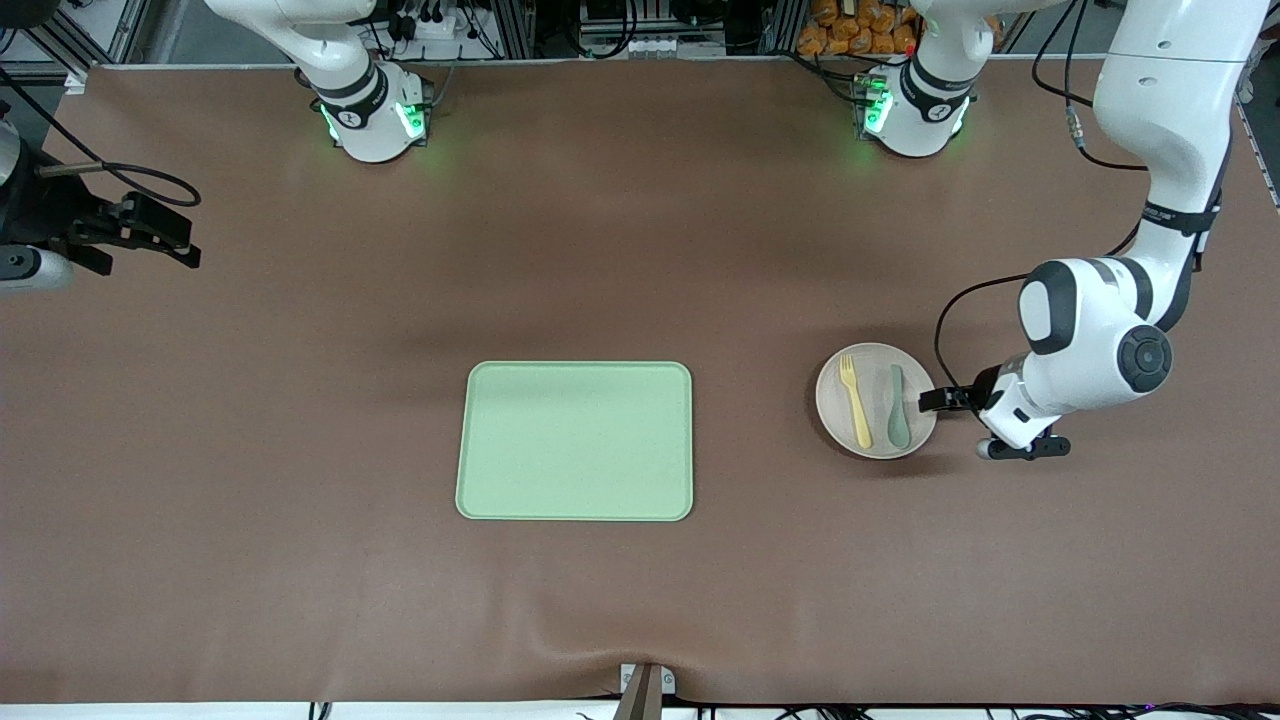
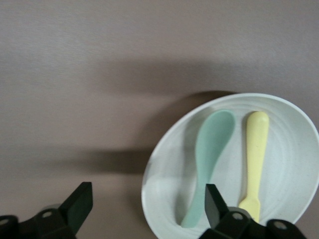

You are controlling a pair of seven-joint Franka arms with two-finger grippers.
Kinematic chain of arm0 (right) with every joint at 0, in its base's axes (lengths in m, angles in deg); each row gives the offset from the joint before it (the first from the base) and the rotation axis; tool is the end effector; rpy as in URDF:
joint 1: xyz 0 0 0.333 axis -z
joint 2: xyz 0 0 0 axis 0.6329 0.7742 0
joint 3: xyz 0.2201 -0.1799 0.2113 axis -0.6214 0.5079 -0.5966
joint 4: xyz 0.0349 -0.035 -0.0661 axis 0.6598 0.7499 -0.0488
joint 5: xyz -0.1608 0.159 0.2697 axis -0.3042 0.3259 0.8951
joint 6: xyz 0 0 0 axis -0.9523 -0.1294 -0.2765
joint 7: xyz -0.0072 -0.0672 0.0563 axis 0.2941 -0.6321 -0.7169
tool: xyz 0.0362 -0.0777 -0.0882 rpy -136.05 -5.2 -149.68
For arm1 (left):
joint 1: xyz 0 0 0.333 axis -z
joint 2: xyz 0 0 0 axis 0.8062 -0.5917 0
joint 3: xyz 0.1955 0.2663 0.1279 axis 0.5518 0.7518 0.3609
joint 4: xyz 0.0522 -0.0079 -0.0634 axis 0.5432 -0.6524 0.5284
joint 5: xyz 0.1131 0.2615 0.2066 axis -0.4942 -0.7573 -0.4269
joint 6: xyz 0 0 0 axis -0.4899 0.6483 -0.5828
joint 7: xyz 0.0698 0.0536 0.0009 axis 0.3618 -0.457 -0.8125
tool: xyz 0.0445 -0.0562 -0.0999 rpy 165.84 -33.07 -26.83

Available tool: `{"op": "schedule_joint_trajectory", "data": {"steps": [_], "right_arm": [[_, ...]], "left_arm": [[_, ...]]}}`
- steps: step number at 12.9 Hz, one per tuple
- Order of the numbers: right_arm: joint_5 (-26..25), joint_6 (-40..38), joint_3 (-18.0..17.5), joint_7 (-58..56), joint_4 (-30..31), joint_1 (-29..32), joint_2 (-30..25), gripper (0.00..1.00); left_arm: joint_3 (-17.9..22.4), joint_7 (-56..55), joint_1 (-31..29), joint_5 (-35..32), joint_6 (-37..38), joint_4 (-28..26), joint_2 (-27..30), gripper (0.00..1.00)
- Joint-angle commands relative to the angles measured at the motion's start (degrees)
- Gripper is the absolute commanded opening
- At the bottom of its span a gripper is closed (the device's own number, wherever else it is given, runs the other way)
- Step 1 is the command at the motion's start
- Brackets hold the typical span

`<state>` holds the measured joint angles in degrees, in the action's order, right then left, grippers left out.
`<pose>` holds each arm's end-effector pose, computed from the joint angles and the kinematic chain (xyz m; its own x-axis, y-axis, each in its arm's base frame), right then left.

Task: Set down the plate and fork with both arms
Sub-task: 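Lower the left gripper and grasp the white plate's rim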

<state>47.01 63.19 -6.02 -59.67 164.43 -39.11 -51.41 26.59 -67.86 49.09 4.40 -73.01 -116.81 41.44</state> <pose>0.5119 0.0263 0.6586 0.9970 0.0550 -0.0540 0.0527 -0.9977 -0.0436 0.5940 -0.0337 0.2746 0.9906 0.0436 -0.1299 0.0648 -0.9843 0.1639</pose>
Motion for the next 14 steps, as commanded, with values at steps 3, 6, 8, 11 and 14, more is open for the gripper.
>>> {"op": "schedule_joint_trajectory", "data": {"steps": [3, 6, 8, 11, 14], "right_arm": [[0.06, -0.64, -0.19, 0.24, 0.04, 0.29, -0.2, 1.0], [0.06, -0.64, -0.1, 0.24, 0.13, 0.46, -0.2, 1.0], [0.06, -0.64, -0.1, 0.24, 0.13, 0.37, -0.2, 1.0], [0.06, -0.81, -0.1, 0.23, 0.13, 0.37, -0.2, 1.0], [0.06, -0.99, -0.1, 0.15, 0.13, 0.46, -0.2, 1.0]], "left_arm": [[-0.51, 6.33, -2.31, 2.83, -1.44, -0.64, -1.69, 0.75], [-0.51, 8.27, -2.4, 6.07, -1.97, -0.64, -2.83, 0.64], [-0.6, 8.98, -2.13, 7.84, -1.97, -0.64, -3.1, 0.59], [-1.04, 9.95, -2.31, 7.84, -1.97, -0.64, -3.45, 0.48], [-1.04, 11.44, -2.48, 7.93, -1.97, -0.55, -3.98, 0.38]]}}
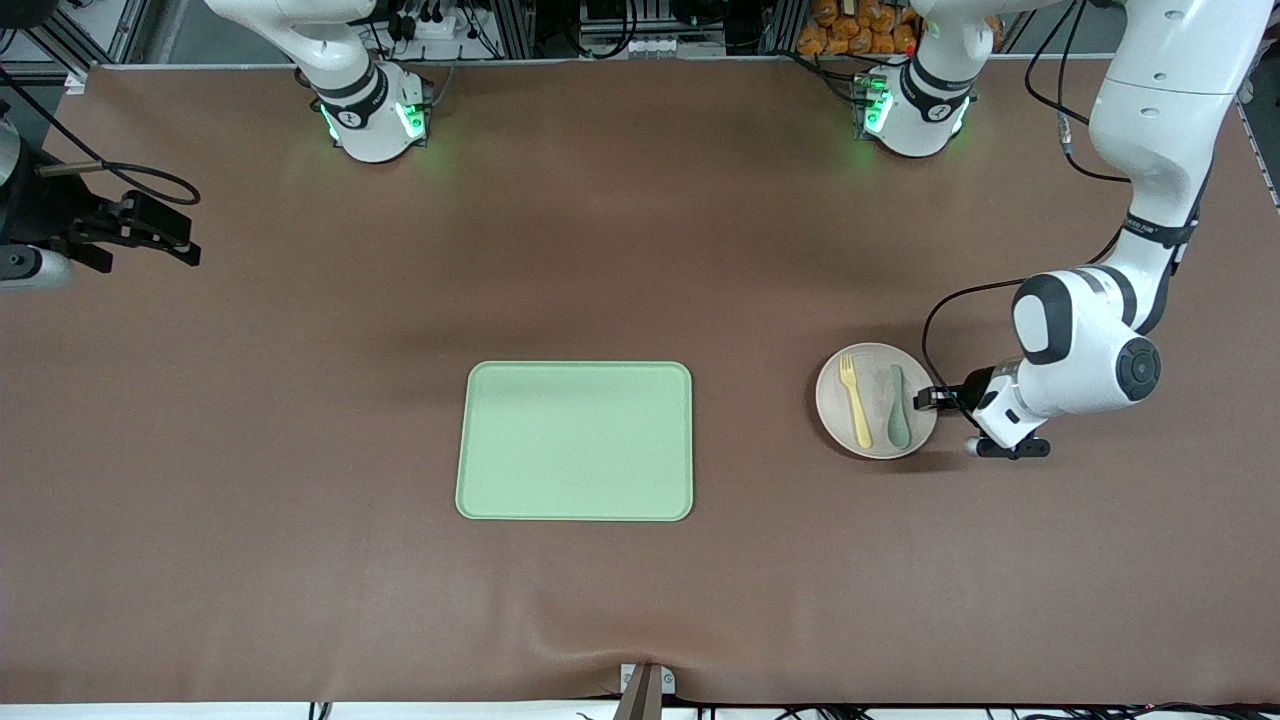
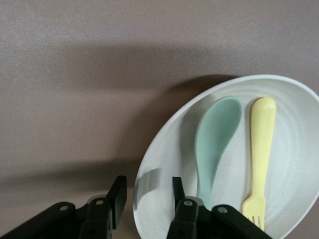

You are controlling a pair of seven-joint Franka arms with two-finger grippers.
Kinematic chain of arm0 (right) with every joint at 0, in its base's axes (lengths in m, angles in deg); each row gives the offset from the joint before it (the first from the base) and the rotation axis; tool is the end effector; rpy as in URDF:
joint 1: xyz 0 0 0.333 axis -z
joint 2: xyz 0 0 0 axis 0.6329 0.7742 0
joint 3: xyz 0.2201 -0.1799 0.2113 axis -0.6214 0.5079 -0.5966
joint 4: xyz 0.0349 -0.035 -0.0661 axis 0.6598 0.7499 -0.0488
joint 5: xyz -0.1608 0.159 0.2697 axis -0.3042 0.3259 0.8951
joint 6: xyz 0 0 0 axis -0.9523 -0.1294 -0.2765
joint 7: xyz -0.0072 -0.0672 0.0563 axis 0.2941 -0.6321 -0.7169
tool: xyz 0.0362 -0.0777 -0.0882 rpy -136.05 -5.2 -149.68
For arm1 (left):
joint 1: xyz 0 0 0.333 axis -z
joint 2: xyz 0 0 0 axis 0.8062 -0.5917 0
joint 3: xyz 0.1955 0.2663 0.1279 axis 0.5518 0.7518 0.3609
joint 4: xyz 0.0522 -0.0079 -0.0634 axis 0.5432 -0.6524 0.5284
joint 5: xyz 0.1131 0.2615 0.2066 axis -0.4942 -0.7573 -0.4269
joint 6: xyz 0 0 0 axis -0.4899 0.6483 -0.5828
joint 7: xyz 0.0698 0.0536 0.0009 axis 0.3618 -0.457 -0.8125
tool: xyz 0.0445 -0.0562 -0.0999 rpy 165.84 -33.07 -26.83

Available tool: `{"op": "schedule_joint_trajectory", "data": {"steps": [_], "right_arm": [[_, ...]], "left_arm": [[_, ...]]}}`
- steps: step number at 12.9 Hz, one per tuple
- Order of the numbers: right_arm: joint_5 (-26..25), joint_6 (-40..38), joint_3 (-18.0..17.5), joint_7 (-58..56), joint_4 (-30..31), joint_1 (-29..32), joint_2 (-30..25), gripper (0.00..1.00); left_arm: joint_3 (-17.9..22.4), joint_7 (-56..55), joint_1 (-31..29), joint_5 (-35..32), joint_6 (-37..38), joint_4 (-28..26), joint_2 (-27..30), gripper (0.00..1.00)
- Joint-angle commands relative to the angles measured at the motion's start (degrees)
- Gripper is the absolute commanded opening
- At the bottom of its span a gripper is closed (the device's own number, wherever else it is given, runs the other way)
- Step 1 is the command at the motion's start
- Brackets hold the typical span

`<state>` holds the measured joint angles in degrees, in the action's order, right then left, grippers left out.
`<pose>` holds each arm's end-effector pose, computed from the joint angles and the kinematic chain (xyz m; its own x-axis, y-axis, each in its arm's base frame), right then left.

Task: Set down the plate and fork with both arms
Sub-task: 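Lower the left gripper and grasp the white plate's rim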

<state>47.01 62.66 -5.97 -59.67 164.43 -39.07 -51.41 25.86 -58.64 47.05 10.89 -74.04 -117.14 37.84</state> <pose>0.5108 0.0255 0.6579 0.9965 0.0538 -0.0632 0.0511 -0.9977 -0.0436 0.5908 -0.0231 0.2381 0.9879 -0.0109 -0.1547 0.0306 -0.9642 0.2633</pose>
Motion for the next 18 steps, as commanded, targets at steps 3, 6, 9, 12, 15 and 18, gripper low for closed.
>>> {"op": "schedule_joint_trajectory", "data": {"steps": [3, 6, 9, 12, 15, 18], "right_arm": [[0.06, -0.46, -0.15, 0.15, 0.13, 0.33, -0.2, 1.0], [0.06, -0.46, -0.15, 0.15, 0.13, 0.42, -0.2, 1.0], [0.06, -0.55, -0.15, 0.15, 0.13, 0.42, -0.2, 1.0], [0.06, -0.64, -0.06, 0.15, 0.13, 0.42, -0.2, 1.0], [0.06, -0.64, -0.06, 0.15, 0.13, 0.42, -0.2, 1.0], [0.06, -0.64, 0.03, 0.15, 0.04, 0.51, -0.2, 1.0]], "left_arm": [[-0.31, 2.22, -0.36, 1.44, -0.94, -0.21, -0.46, 0.33], [-0.31, 3.1, -0.44, 1.44, -0.94, -0.04, -0.46, 0.2], [-0.31, 3.89, -1.06, 1.44, -0.94, 0.23, -0.46, 0.12], [-0.31, 3.89, -1.23, 1.52, -0.94, 0.23, -0.9, 0.05], [-0.31, 4.15, -1.23, 2.31, -0.77, 0.31, -0.81, 0.0], [-0.31, 6.62, -1.15, 2.31, 0.54, 2.76, -0.81, 0.0]]}}
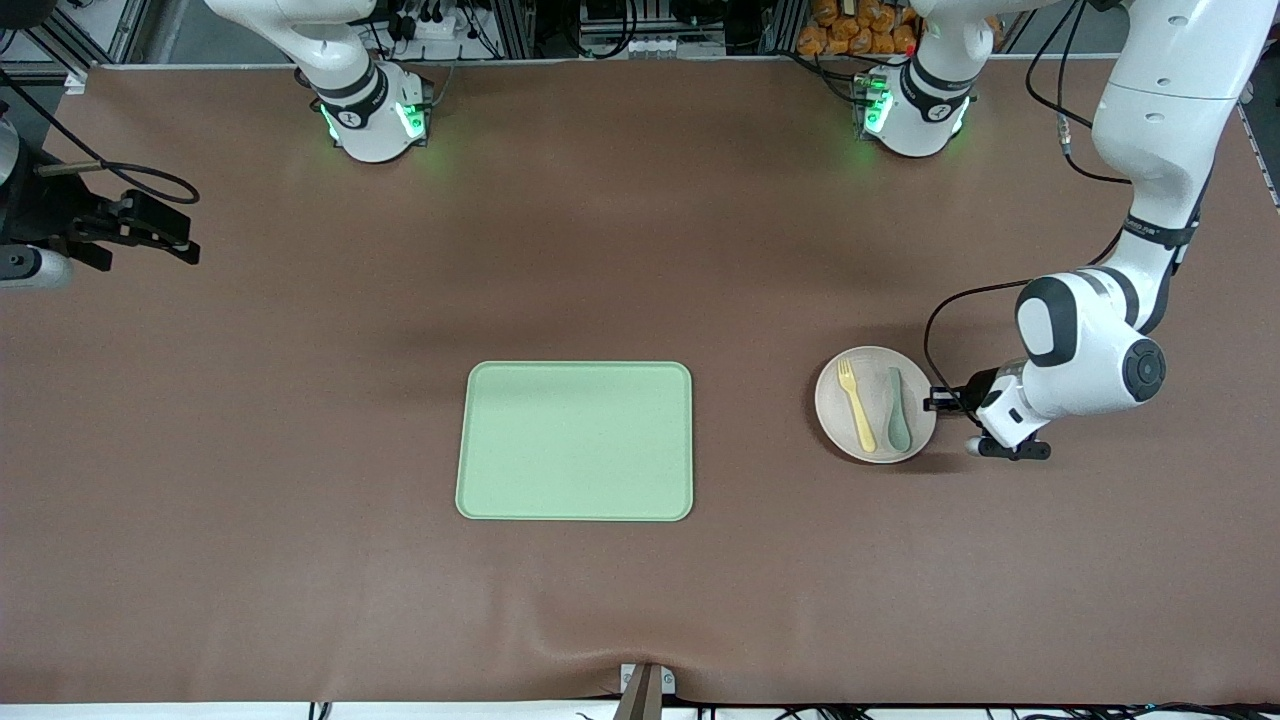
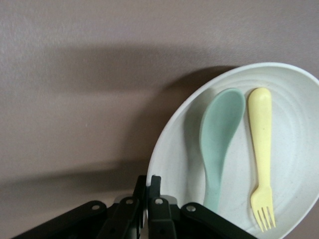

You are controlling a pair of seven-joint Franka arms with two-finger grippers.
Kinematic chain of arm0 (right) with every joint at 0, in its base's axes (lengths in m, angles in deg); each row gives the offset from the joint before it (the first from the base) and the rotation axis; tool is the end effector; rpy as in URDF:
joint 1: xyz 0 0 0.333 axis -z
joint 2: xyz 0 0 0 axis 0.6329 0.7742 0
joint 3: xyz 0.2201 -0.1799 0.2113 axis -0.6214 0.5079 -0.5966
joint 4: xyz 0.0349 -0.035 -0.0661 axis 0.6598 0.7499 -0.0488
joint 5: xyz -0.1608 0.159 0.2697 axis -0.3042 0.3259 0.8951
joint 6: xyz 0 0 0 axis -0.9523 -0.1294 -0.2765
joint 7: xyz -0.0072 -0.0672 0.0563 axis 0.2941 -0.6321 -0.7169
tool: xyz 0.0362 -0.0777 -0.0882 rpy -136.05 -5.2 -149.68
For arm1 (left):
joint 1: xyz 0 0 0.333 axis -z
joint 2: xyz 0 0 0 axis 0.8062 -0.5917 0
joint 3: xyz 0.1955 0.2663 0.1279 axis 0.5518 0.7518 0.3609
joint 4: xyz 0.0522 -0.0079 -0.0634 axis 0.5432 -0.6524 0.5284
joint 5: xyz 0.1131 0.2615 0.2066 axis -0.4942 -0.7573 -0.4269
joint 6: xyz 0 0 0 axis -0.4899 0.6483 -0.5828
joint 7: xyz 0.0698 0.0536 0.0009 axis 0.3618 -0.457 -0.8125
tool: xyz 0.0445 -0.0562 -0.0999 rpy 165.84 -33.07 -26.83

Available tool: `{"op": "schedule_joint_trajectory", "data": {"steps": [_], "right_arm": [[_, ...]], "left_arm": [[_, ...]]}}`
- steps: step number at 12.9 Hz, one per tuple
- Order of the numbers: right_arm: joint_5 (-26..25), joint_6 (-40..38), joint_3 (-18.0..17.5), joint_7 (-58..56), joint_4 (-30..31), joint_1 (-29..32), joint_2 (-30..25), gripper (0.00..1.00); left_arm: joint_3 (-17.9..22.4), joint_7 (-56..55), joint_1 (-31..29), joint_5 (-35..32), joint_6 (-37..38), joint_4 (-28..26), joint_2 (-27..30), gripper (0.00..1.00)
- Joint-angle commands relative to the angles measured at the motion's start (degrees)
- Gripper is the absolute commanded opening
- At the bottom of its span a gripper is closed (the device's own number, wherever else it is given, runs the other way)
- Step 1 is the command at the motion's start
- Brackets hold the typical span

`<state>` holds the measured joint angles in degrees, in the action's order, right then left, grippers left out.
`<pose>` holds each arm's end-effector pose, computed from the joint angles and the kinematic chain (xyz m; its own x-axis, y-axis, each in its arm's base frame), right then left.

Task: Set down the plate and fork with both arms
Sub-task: 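Slide the white plate with the left gripper onto the green tray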

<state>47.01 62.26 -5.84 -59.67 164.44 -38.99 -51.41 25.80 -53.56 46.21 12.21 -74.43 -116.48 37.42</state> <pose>0.5100 0.0236 0.6572 0.9962 0.0505 -0.0704 0.0475 -0.9979 -0.0436 0.5956 -0.0151 0.2383 0.9907 -0.0638 -0.1205 -0.0265 -0.9569 0.2891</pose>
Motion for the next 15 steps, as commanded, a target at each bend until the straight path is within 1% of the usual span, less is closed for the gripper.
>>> {"op": "schedule_joint_trajectory", "data": {"steps": [1, 3, 5, 8, 10, 11, 13, 15], "right_arm": [[0.15, -0.14, -0.11, 0.15, -0.05, 0.43, -0.12, 1.0], [0.15, -0.23, -0.11, 0.15, -0.05, 0.43, -0.03, 1.0], [0.15, -0.14, -0.11, 0.15, -0.14, 0.17, 0.06, 1.0], [0.15, 0.03, -0.11, 0.15, -0.31, -0.01, 0.15, 1.0], [0.15, 0.03, -0.11, 0.15, -0.31, -0.18, 0.15, 1.0], [0.15, 0.12, -0.2, 0.15, -0.4, -0.1, 0.15, 1.0], [0.15, 0.12, -0.2, 0.15, -0.4, -0.1, 0.15, 1.0], [0.15, -0.05, -0.2, 0.15, -0.23, -0.19, 0.15, 1.0]], "left_arm": [[-0.25, 1.53, 0.12, 0.91, 3.38, 4.29, -0.31, 0.0], [-0.34, 1.01, 1.7, 0.91, 9.79, 9.47, -0.65, 0.0], [-0.34, -0.39, 5.29, 1.09, 10.08, 12.29, -1.01, 0.0], [-0.34, -6.18, 11.01, 1.09, 10.26, 16.25, -1.27, 0.0], [-0.34, -12.06, 14.44, 1.09, 10.26, 20.37, -3.38, 0.0], [-0.34, -12.7, 16.2, 1.26, 10.26, 21.52, -3.73, 0.0], [-0.34, -15.67, 18.31, 3.97, 10.26, 23.02, -4.52, 0.0], [-0.34, -18.49, 21.64, 6.35, 10.26, 25.91, -6.36, 0.0]]}}
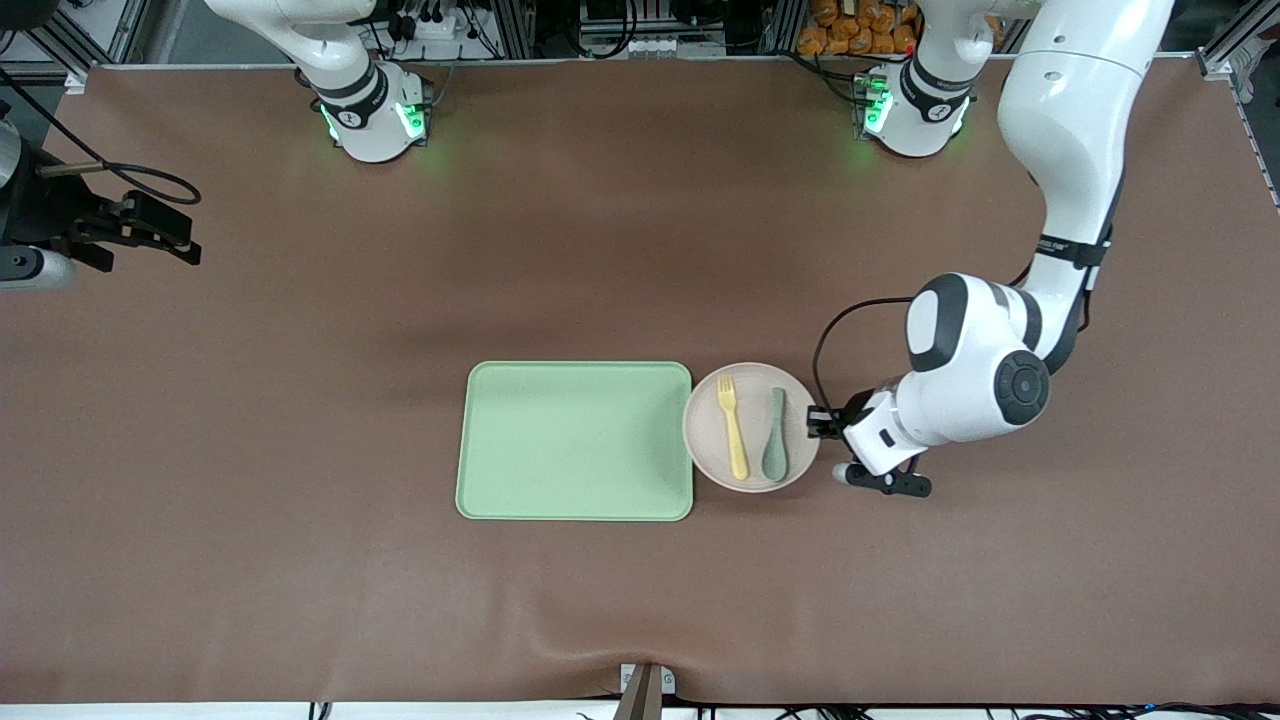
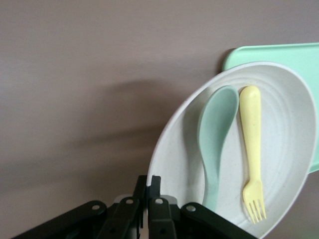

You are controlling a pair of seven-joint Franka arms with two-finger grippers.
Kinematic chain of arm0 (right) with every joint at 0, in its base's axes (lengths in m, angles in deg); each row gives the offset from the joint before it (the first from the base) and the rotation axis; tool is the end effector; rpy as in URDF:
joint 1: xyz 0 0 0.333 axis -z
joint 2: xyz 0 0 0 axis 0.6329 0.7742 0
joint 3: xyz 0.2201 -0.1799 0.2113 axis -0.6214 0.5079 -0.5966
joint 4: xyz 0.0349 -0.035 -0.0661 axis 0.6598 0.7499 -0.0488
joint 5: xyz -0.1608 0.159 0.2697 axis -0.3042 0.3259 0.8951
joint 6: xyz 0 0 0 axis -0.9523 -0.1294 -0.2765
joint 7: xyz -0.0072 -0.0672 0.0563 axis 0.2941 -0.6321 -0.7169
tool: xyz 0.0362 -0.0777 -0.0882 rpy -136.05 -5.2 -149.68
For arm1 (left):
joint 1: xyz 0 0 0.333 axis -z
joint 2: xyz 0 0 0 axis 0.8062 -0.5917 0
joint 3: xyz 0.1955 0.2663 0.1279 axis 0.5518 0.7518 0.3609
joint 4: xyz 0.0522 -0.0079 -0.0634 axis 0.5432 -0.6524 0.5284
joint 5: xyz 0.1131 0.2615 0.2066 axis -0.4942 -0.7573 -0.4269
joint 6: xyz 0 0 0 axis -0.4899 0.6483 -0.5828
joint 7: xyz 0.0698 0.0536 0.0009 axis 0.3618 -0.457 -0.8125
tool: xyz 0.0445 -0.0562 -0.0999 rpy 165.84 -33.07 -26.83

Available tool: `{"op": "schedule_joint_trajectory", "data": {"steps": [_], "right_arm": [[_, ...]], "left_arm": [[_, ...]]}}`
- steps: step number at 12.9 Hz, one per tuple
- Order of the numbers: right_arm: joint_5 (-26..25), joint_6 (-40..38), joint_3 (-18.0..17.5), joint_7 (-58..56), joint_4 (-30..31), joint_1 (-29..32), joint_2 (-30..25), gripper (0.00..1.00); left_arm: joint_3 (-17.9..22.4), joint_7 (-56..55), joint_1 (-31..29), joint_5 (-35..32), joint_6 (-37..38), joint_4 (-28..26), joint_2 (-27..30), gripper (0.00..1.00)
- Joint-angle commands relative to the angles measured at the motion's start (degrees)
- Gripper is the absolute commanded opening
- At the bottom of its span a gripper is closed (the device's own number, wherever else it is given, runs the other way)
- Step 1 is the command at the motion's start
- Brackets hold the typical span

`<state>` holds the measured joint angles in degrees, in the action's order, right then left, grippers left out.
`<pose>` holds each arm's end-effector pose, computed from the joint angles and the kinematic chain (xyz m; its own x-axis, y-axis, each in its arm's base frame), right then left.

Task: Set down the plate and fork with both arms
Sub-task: 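Slide the white plate with the left gripper onto the green tray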

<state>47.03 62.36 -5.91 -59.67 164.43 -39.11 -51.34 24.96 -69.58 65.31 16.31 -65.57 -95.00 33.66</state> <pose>0.5105 0.0253 0.6568 0.9961 0.0538 -0.0697 0.0508 -0.9977 -0.0440 0.6423 -0.2460 0.3306 0.9909 -0.1207 -0.0597 -0.0896 -0.9218 0.3771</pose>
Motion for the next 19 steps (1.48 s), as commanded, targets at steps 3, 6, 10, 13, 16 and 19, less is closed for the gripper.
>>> {"op": "schedule_joint_trajectory", "data": {"steps": [3, 6, 10, 13, 16, 19], "right_arm": [[0.13, 0.19, -0.04, 0.15, -0.49, 0.37, 0.07, 1.0], [0.22, -0.07, -0.04, 0.15, -0.31, 0.55, 0.07, 1.0], [0.22, 0.1, -0.04, 0.15, -0.4, 0.64, 0.25, 1.0], [0.22, 0.02, 0.05, 0.06, -0.31, 0.64, 0.25, 1.0], [0.13, 0.1, 0.05, -0.03, -0.31, 0.55, 0.25, 1.0], [-0.05, 0.28, 0.05, -0.03, -0.4, 0.72, 0.25, 1.0]], "left_arm": [[0.77, -10.37, 7.03, 2.34, 1.32, 8.31, -6.29, 0.0], [0.68, -11.54, 8.19, 2.34, 0.79, 10.78, -8.67, 0.0], [0.68, -11.8, 10.03, 2.34, 0.35, 13.58, -11.47, 0.0], [0.94, -11.54, 10.91, 2.34, -1.23, 14.38, -12.98, 0.0], [1.03, -11.71, 12.23, 2.34, -1.76, 14.3, -13.51, 0.0], [0.94, -11.8, 12.67, 2.34, -3.94, 14.38, -14.9, 0.0]]}}
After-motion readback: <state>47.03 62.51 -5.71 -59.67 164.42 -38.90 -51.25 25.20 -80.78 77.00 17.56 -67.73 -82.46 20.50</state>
